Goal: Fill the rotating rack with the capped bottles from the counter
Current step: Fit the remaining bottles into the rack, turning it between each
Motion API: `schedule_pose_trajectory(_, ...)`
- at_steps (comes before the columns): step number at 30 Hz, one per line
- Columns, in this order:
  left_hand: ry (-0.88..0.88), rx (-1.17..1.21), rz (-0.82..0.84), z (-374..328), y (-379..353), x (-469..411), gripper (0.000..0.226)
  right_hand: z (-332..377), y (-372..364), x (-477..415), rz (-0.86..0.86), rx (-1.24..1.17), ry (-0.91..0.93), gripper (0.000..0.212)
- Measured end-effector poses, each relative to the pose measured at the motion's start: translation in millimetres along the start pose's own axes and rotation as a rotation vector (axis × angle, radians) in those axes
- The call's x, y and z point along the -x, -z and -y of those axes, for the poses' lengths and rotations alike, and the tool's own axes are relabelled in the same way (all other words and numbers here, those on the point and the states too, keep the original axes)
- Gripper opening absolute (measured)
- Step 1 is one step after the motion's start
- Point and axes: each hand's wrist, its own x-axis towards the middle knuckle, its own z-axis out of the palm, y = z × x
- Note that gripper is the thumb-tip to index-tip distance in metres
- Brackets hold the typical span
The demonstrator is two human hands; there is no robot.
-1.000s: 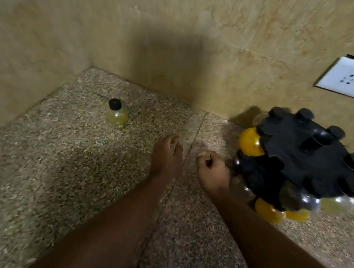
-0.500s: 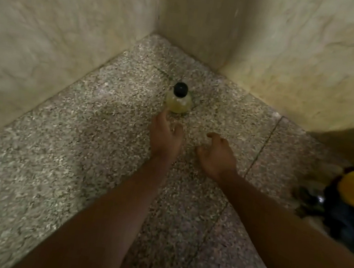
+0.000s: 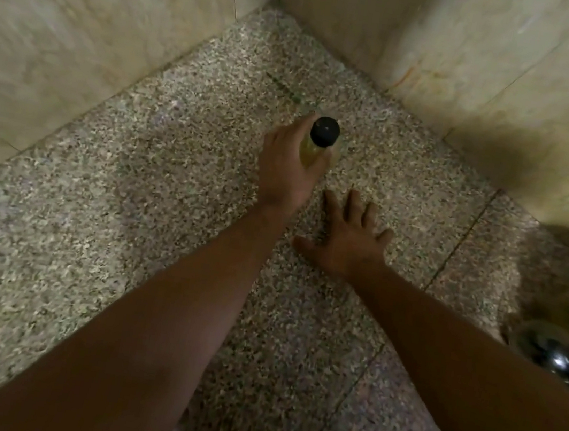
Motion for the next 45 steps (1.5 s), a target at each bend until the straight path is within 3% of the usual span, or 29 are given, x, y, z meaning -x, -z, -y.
schedule_pose_trajectory(5, 0.077, 0.072, -0.021, -11, -1, -1, 0.057, -1, 3, 0, -0.004, -0.019, 0.014, 0.110)
schedule_pose_trajectory(15, 0.074, 0.063, -0.013, -50, 20, 34, 0.055, -32, 25, 47, -0.221, -0.341, 0.109, 0.078)
schedule_pose_trajectory(24, -0.052, 0.098, 0.021, -120, 32, 99, 0.054, -62, 31, 134, -0.452, -0.766, -0.072, 0.054)
schedule_pose_trajectory(37, -0.245, 0.177, 0.256, -229, -4, 223, 0.052, -144, 15, 276, -0.741, -1.285, -0.319, 0.020)
schedule_pose_trajectory(41, -0.306, 0.193, 0.343, -253, -14, 260, 0.049, -174, 13, 313, -0.904, -1.547, -0.395, 0.026)
schedule_pose_trajectory(45, -0.363, 0.203, 0.413, -275, -20, 285, 0.047, -198, 19, 338, -0.920, -1.764, -0.431, 0.026)
